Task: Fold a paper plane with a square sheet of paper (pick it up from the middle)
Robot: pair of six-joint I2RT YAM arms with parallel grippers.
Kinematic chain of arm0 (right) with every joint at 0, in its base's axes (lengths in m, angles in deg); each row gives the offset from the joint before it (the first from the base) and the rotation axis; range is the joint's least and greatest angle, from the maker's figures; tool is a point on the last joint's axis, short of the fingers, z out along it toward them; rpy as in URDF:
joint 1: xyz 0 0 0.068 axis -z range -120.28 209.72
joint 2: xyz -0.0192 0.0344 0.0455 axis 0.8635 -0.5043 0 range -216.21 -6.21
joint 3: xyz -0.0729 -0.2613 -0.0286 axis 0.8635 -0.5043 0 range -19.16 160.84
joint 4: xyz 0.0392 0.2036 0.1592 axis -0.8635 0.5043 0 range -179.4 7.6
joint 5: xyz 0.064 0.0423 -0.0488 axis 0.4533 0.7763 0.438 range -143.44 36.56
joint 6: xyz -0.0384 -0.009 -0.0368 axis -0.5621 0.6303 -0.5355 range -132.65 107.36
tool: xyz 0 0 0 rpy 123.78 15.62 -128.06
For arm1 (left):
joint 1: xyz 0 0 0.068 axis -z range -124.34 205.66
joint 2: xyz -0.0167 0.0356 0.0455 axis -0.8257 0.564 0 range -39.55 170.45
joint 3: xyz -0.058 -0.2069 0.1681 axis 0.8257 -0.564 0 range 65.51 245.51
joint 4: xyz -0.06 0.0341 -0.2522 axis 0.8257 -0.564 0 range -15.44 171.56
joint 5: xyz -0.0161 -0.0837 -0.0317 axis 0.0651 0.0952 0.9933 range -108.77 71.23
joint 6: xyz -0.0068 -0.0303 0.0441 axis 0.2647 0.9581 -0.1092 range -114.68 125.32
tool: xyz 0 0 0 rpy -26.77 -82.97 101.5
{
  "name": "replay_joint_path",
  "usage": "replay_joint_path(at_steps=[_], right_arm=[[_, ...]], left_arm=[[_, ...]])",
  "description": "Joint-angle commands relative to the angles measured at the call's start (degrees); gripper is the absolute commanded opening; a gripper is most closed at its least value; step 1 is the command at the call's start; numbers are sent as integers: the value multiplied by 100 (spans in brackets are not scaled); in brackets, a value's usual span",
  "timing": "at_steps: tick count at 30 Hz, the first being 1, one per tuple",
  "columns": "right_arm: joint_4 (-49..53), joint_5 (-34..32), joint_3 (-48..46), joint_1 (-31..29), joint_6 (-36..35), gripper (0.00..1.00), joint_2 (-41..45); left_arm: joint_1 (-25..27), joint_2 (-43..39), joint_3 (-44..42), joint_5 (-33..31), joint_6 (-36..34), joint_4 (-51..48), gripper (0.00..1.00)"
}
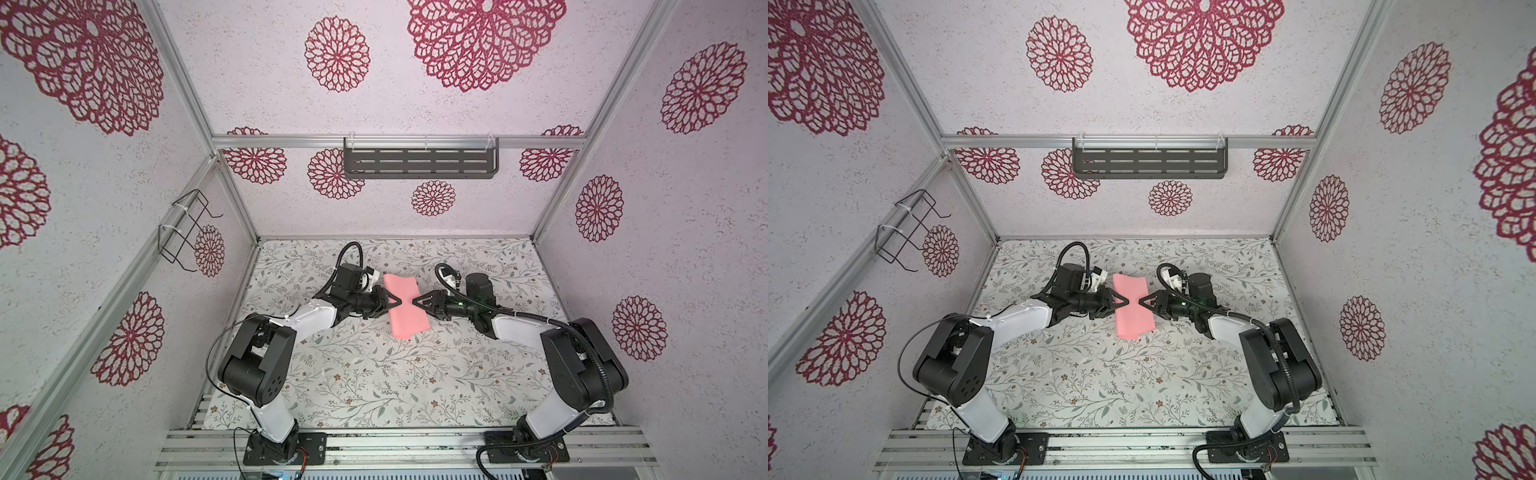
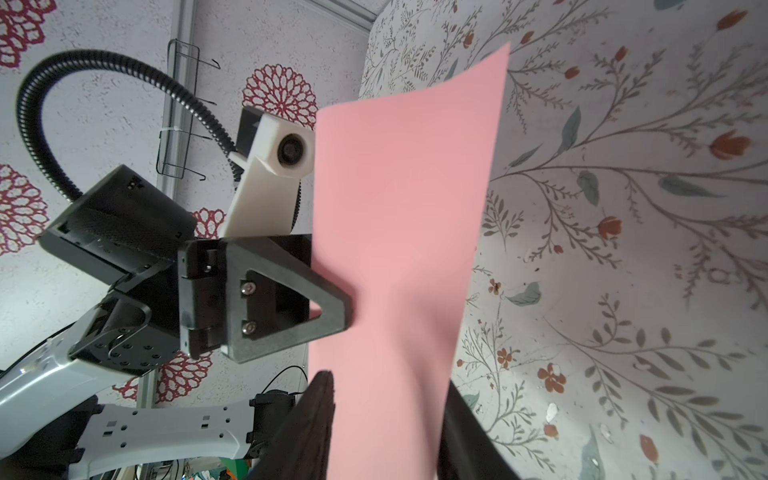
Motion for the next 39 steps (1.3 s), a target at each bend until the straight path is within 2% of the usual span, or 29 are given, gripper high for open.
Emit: replay_joint_path(at_steps=[1,7,16,19,23,24,31,39], right_arm=[[-85,59,179,9,-102,37,59],[195,59,327,9,-202,30,-126],[322,174,478,-41,-179,29,-352],[333,168,469,-47,-183,25,-356],[368,154,469,-48,-251,11,-329],[381,132,477,-61,-264,8,-328],[285,-317,456,-357,-76,6,-522],[-460,-698,370,-668,529,5,-1091]], left_arm=[[-40,90,93,-68,-293,-334,31],[-54,157,174,46,-612,-529,30],[-50,135,192,393,-778,-374,29],[-50,119,201,412,-816,-406,29],[-80,128,210,325,-890,-487,30],[-99,142,208,294,-892,-507,31],[-136,262,154,-407,-840,-755,51],[-243,355,-148,-1041,-901,-811,58]])
